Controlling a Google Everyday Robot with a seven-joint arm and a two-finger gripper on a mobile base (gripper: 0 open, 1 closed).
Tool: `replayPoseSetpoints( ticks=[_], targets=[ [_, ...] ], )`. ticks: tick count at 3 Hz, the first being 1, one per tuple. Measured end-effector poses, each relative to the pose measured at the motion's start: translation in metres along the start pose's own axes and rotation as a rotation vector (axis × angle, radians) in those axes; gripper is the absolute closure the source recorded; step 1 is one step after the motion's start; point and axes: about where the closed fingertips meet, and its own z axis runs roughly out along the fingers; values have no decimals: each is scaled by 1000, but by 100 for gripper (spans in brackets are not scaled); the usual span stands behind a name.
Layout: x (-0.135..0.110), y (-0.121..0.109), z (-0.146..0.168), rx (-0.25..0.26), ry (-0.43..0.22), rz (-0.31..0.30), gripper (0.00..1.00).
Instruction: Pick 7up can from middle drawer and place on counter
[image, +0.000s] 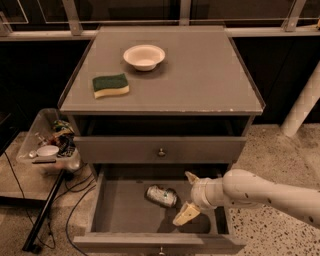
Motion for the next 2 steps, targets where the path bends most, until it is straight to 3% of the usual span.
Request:
replayPoseSetpoints(
  ticks=[2],
  targets=[
    [7, 0, 47, 10, -76, 47, 0]
  ],
)
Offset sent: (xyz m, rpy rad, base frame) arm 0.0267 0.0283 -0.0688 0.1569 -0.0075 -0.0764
